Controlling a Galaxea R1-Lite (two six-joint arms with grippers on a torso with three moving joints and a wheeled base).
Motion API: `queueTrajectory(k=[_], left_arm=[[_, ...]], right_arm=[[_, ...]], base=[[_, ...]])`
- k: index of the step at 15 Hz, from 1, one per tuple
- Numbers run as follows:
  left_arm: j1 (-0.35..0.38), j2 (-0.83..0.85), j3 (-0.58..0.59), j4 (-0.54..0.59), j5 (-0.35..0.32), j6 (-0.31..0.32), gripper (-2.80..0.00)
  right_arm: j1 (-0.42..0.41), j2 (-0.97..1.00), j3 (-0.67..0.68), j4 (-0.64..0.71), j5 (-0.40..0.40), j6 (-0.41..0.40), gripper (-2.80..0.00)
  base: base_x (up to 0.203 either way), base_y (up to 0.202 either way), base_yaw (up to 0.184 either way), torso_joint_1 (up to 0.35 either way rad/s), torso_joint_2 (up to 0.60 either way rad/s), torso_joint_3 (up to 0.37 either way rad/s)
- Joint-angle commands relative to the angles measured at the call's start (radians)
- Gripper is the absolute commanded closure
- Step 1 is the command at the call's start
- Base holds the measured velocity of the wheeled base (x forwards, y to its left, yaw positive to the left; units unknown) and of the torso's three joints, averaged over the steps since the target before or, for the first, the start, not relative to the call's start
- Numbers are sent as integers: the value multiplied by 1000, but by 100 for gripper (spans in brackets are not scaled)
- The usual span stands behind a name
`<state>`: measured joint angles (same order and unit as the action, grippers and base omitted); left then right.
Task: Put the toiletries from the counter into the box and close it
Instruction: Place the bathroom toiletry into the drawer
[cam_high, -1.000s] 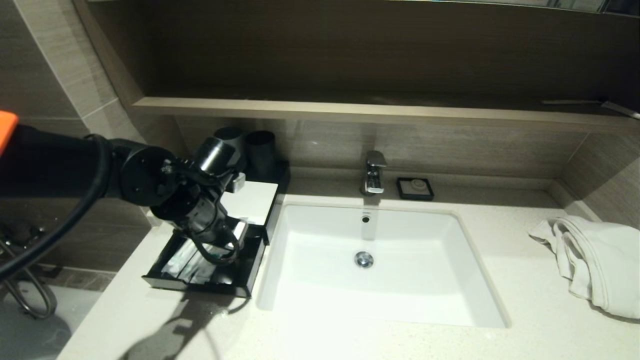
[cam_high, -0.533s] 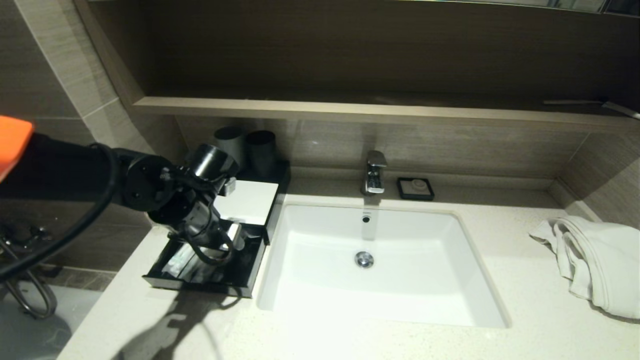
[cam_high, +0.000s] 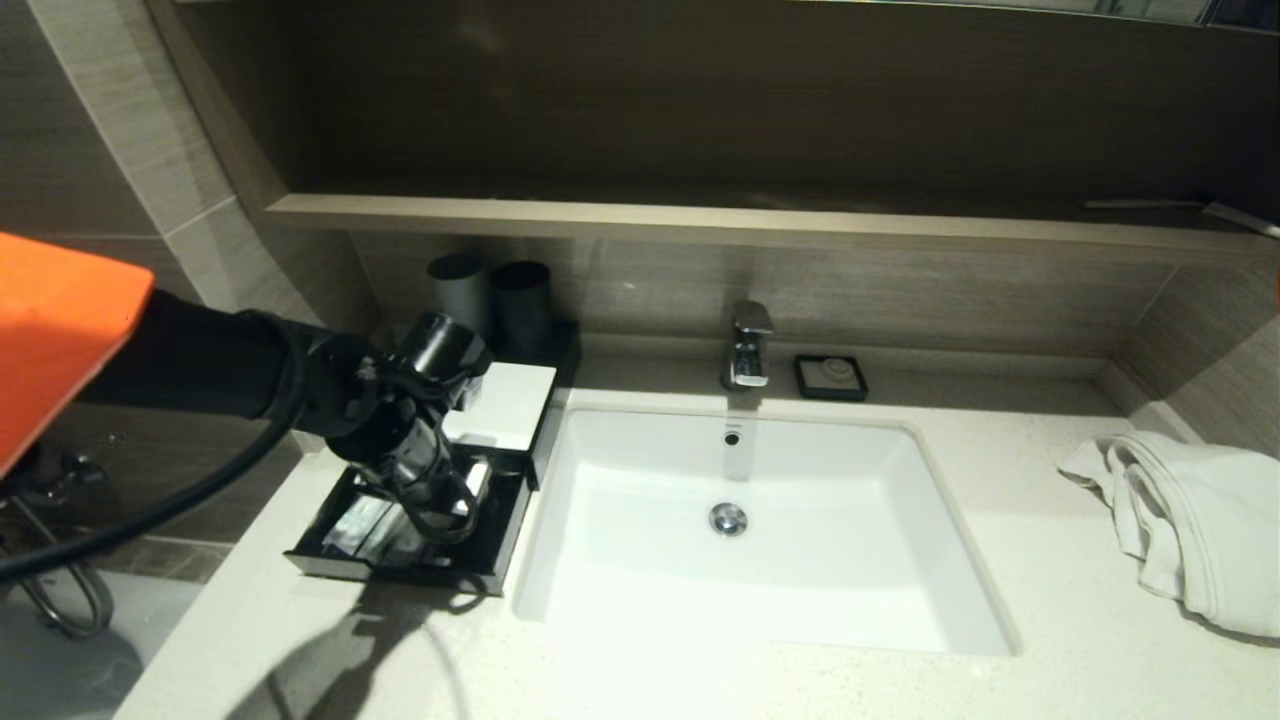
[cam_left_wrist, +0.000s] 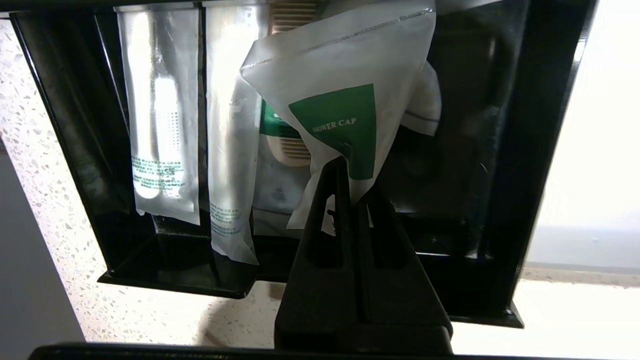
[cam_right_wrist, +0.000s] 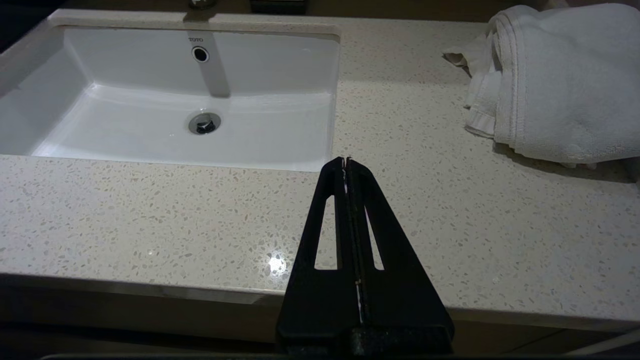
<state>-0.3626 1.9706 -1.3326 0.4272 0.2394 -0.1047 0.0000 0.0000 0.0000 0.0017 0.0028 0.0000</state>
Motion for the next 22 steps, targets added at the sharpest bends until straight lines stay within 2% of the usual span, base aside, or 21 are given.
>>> queueTrajectory(k=[1, 4, 5, 15, 22], left_arm=[[-1, 11, 3, 4, 1, -1, 0], [-1, 14, 9, 2, 0, -1, 0], [-1, 14, 9, 2, -3, -1, -280], [4, -35, 30, 19, 4, 8, -280], [65, -39, 56, 19, 25, 13, -280]], right_arm=[[0, 0, 0, 0, 0, 0, 0], [0, 0, 0, 0, 0, 0, 0], [0, 0, 0, 0, 0, 0, 0], [0, 0, 0, 0, 0, 0, 0], [0, 0, 0, 0, 0, 0, 0]], base=[[0, 0, 0, 0, 0, 0], [0, 0, 0, 0, 0, 0], [0, 0, 0, 0, 0, 0], [0, 0, 0, 0, 0, 0], [0, 0, 0, 0, 0, 0]])
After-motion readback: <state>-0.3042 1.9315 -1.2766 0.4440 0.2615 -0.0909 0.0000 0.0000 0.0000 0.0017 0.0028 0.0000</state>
